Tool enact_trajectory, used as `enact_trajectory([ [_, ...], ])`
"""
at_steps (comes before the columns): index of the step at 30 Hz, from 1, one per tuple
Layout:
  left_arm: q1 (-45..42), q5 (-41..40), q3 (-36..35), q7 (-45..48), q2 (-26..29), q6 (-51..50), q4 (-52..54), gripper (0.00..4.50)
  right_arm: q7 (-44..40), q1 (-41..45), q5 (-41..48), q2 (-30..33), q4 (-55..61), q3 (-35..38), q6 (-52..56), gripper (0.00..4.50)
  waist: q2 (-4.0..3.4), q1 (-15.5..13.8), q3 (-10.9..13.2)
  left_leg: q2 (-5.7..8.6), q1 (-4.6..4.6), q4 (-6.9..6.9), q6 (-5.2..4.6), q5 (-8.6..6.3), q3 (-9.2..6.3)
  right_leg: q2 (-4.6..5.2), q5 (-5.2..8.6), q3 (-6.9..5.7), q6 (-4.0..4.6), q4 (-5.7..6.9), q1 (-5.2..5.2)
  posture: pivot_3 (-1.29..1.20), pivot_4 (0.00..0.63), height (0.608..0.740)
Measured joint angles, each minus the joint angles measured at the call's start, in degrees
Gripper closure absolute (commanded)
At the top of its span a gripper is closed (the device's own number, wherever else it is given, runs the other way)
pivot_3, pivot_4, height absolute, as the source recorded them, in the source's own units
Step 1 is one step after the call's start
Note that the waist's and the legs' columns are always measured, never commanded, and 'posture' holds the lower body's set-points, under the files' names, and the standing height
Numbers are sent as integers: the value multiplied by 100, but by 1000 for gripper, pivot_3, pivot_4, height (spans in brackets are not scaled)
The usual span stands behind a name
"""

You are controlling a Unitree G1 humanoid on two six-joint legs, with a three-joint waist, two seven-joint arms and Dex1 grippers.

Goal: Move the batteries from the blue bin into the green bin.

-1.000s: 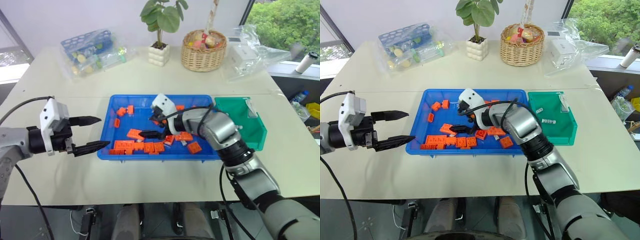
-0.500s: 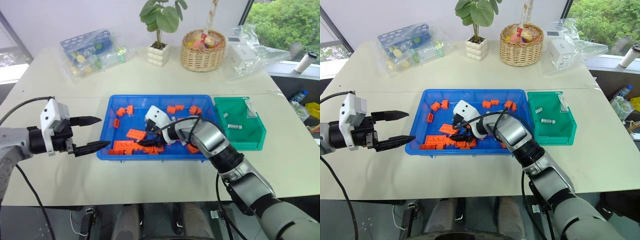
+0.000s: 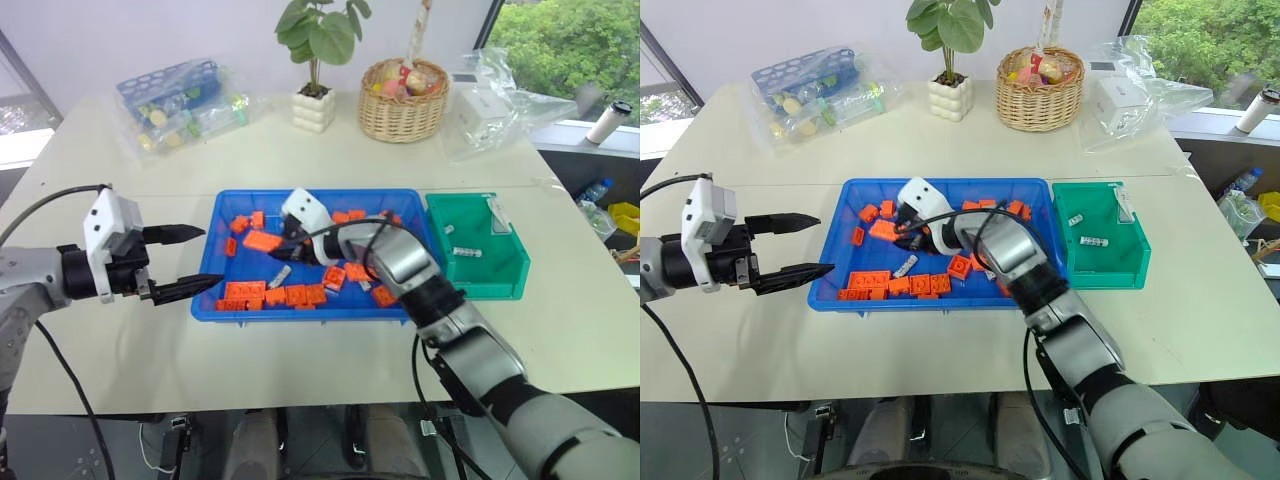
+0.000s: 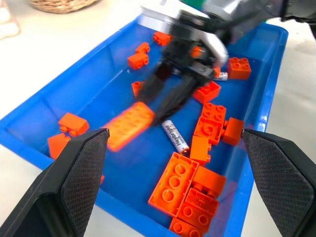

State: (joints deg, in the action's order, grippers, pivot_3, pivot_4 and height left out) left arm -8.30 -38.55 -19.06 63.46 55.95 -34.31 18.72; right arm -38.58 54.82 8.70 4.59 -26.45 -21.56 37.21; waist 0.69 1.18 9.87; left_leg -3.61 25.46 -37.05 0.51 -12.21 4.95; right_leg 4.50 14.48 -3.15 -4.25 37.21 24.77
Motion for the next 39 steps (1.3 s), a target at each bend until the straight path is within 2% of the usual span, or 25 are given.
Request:
enact_trajectory([
  [3,-85,42,20,-24,-6,8,-25,0,21,342,-289,-167,-728,-56,-567,432,-1,-14,0,1,1,0,0,0,0,2,0,0,0,-1,-1,0,150,736],
  [5,-92,48,22,-32,-10,9,-27,0,-160,474,-413,-147,-964,-107,-828,432,0,-29,0,2,2,-1,0,0,0,4,0,0,0,-2,-2,0,150,736],
  [11,-97,51,31,-44,-44,9,-25,0,-2222,1033,-749,649,-1392,-454,-2157,432,-1,-19,2,2,0,0,0,0,0,3,0,0,0,-3,-2,0,150,736],
  [15,-84,50,31,-100,-116,9,26,0,-3098,1057,-844,763,-1634,-500,-2898,432,-2,29,2,-2,-3,4,0,0,1,-3,0,1,0,0,0,0,150,736],
  [23,138,34,-5,-208,-132,-6,231,0,-3511,952,-1163,685,-2014,-529,-3887,432,-2,14,3,-2,-3,3,2,1,0,-2,0,0,0,1,-1,0,150,736],
  [36,278,-142,-96,-197,-72,-74,428,0,-3094,887,-1907,452,-3084,-554,-5473,432,-3,1,3,-2,-6,3,6,2,0,-1,0,0,1,1,-2,0,150,736],
  [39,286,-155,-95,-155,-38,-86,445,0,-3195,869,-1944,452,-3122,-543,-5651,1105,-3,0,3,-2,-7,3,6,2,1,-1,0,0,1,0,-4,0,150,736],
])
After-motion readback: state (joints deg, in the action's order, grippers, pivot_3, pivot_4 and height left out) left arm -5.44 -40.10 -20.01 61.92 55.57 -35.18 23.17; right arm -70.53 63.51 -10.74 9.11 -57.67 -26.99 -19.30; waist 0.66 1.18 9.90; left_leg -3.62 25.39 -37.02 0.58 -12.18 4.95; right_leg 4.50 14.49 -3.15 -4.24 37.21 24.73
